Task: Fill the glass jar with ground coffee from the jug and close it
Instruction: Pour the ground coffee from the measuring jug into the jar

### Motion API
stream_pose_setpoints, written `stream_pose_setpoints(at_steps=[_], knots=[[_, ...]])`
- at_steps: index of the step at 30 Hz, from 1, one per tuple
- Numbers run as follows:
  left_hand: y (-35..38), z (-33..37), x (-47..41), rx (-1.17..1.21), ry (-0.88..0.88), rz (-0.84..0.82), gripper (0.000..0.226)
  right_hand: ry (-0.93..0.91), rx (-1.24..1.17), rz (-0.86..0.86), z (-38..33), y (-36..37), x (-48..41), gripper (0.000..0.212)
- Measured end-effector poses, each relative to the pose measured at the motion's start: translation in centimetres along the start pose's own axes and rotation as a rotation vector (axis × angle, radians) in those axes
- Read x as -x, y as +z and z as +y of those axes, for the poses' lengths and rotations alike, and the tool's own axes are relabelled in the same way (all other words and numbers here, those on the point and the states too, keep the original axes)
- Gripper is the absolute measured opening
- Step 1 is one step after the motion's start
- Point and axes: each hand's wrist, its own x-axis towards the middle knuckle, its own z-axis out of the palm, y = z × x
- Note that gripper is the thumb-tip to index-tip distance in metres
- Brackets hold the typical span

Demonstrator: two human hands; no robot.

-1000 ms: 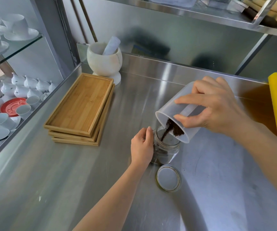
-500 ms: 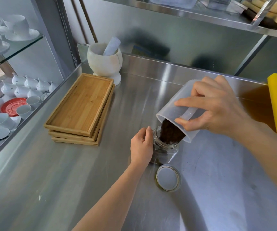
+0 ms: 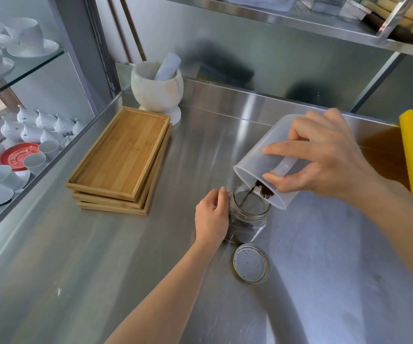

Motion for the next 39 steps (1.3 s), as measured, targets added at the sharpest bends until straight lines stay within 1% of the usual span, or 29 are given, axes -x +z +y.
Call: stream_pose_setpoints(at_steps=[5, 18, 27, 33, 39], knots=[[-0.05, 0.11, 0.03, -0.006, -0.014, 0.005, 0.041, -0.080, 0.037, 0.001, 0.02, -0.15, -0.15, 0.032], [0.01, 0.06, -0.01, 0.001, 0.002, 0.003, 0.040, -0.105, 0.058, -0.001, 0.09, -0.15, -0.11, 0.031], [0.06, -0.11, -0.10, -0.008, -0.005, 0.006, 0.039, -0.206, 0.117, -0.004, -0.03, -0.34, -0.03, 0.030], [0.12, -0.13, -0.12, 0.003, -0.009, 0.007, 0.039, -0.192, 0.142, 0.028, -0.02, -0.26, 0.19, 0.029], [0.14, -0.24, -0.07, -0.007, 0.006, 0.010, 0.041, -0.254, 0.157, 0.037, -0.22, -0.31, 0.26, 0.029]])
